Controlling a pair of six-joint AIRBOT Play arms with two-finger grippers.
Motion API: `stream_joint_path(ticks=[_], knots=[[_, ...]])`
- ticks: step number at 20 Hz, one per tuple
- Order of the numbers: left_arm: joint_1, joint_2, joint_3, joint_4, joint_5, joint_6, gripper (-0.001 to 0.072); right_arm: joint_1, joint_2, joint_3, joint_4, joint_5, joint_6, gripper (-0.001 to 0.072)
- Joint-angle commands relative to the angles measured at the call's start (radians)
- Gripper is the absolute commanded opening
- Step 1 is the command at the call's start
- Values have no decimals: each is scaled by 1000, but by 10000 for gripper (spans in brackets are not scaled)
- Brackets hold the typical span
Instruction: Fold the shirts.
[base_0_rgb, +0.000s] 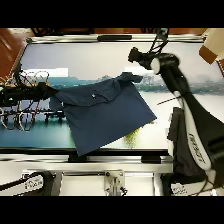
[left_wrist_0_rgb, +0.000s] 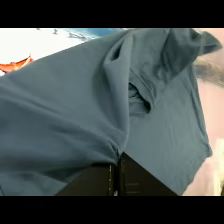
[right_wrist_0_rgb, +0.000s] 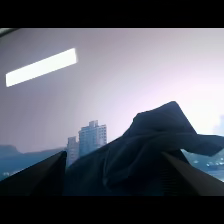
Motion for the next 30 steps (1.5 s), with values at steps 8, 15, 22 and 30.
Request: stream_joint_path(ticks=[8, 15, 22, 30], knots=[[45, -1, 74, -3, -148, 31, 34, 353, 512, -595, 145, 516, 229, 677], [45, -1, 74, -3, -146, 31, 34, 620, 428, -939, 396, 118, 456, 676], [45, -1, 74, -3, -138, 31, 34, 764, 219, -939, 660, -356, 454, 676], [45, -1, 74, -4, -119, 31, 34, 763, 152, -938, 755, -492, 459, 675]])
